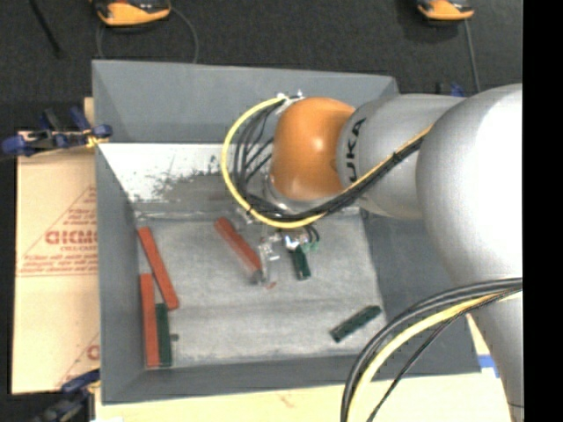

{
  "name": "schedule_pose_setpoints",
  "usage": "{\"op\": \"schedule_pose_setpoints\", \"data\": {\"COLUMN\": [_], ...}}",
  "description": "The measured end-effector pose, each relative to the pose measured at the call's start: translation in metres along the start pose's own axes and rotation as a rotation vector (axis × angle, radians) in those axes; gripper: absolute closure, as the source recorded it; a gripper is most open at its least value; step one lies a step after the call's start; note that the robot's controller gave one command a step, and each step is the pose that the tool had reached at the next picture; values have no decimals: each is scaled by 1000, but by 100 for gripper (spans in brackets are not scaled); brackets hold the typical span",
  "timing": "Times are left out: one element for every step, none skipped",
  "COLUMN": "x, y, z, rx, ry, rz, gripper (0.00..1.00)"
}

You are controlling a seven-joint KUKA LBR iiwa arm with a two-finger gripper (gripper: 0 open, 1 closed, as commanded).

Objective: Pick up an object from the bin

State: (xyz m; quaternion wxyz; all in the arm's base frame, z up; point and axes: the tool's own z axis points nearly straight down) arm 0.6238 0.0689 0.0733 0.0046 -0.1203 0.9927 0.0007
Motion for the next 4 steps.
{"op": "schedule_pose_setpoints", "data": {"x": [-2,0,0,30], "y": [1,2,1,-28], "z": [-3,2,2,-142], "rx": [1,-1,-1,4], "ry": [-1,3,3,-2], "rz": [-2,-1,-1,-32], "gripper": [100,0,100,100]}}
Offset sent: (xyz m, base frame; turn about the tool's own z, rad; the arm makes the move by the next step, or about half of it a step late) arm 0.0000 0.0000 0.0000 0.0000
